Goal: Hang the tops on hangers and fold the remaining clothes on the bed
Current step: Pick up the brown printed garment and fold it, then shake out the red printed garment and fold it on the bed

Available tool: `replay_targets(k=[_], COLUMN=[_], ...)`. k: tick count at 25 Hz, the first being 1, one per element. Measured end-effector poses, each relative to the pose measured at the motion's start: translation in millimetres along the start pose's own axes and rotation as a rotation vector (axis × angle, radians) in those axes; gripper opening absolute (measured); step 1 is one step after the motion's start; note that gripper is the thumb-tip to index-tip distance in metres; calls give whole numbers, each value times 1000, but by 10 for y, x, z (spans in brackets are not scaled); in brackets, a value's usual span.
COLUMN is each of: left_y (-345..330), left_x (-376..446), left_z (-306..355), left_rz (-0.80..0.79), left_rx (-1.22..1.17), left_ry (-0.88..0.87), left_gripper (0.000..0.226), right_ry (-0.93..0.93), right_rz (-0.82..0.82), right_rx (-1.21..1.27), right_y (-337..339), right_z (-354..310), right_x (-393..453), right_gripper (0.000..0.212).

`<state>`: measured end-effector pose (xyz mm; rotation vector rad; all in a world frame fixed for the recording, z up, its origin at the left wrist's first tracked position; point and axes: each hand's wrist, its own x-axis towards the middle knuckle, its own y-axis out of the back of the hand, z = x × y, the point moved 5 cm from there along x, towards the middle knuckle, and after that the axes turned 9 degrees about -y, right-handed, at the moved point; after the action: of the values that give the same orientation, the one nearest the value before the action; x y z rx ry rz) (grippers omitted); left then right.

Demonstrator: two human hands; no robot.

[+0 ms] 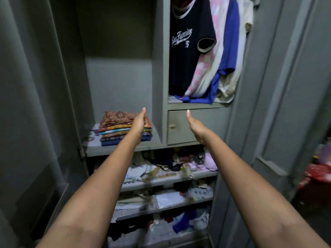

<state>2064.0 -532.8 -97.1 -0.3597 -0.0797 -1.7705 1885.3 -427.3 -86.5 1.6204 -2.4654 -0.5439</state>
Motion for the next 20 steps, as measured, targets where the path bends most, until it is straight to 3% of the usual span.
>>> replay_targets(k=[11, 15, 20], left_y=[-2432, -3100, -3516], left_x=[-1314, -2141, -3107], left_z=[232, 378, 544], left_rz=[-620, -896, -1126], left_rx=[-191, -234, -292], left_ry=[81, 137, 153], left_gripper=[55, 58, 60], right_ry=[-165, -332, -477], right_rz=[537, 839, 1055], right_rx=[182, 139, 168], right_y=[2158, 2553, 2886], right_z=[965, 1264, 1633], right_x=[-1926, -3082, -4259], right_gripper=[62, 73, 84])
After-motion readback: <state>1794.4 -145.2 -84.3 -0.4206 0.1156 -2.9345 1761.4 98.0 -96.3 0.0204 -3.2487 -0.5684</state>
